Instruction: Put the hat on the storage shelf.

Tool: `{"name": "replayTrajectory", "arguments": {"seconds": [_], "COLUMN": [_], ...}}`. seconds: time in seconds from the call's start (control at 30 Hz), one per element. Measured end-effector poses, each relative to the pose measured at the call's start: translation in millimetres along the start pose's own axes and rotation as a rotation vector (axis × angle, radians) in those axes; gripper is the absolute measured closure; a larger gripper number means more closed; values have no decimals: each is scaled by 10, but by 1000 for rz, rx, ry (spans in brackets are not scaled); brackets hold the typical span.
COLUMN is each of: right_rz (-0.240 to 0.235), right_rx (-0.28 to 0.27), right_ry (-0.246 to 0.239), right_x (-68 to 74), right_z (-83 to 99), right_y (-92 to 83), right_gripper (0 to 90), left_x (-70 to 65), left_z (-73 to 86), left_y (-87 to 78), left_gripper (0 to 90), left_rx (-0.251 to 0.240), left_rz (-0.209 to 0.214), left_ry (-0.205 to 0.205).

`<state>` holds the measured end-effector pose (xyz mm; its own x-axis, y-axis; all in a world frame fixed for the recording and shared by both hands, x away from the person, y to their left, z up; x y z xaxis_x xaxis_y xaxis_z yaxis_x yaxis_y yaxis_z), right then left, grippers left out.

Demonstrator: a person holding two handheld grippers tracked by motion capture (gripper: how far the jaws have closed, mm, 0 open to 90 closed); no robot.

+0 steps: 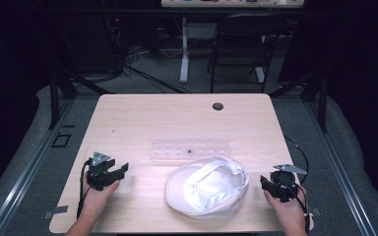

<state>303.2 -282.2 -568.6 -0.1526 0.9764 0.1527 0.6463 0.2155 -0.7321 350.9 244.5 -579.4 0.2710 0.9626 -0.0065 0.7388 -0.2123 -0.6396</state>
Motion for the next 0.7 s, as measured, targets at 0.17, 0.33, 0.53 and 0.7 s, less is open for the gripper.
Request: {"name": "replayTrajectory", "arguments": {"seconds": [0.17,0.33,0.53,0.7], "right_rz": [-12,-45,-69,-85], "right_rx": [112,141,180,211], "right_ry": [-28,-27,-14,3], "right_x": [68,126,147,139], "right_z": [-78,-108,-88,-132], "right_y": [31,25,23,-5], "right_gripper": [638,670,657,648], "left_x": [-28,-86,-125,-133], "left_z": [14,17,47,60], "left_y": [-43,-24,-17,-25], "left_gripper": [464,531,560,568], "left_rx": [-6,17,12,24], "left_rz": [-6,13,23,32], "left_ry": [54,57,95,99]}}
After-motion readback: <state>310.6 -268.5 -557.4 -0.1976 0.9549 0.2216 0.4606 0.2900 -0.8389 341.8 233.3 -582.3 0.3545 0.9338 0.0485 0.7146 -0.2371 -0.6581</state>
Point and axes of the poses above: each handheld gripper's, and its own axes: y roughly forward along the jaws, z roughly out of its underside, x roughly to its left, the point moved 3 cm from there along y, roughly forward along the jaws, and after that the axes turned 6 degrees about -z, right-handed, at the moved point
